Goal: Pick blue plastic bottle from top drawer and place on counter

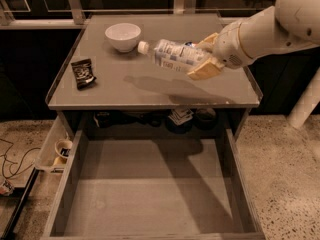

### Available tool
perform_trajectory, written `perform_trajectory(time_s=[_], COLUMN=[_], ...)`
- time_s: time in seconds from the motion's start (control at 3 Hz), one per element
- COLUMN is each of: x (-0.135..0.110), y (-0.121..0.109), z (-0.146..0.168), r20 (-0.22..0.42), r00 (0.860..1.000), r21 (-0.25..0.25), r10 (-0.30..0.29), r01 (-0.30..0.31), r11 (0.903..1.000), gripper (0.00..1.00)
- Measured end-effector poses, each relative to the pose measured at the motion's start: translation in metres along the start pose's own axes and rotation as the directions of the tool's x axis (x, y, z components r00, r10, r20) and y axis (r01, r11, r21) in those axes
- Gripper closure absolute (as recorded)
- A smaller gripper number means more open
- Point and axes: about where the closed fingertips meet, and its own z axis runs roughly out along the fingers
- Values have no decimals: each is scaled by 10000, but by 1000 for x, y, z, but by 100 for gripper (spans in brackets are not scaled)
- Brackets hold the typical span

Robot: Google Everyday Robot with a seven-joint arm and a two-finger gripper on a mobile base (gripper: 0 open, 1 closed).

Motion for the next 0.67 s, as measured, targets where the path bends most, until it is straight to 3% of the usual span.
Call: perform_trajectory(time_s=[0.33,0.67], x=[2,8], y=[-9,-18], z=[40,64], r20=[541,741], r00=[9980,9953], r21=[-718,-1068], r10=[312,628], r01=[-273,-547], r11=[9970,9928], gripper=[100,100])
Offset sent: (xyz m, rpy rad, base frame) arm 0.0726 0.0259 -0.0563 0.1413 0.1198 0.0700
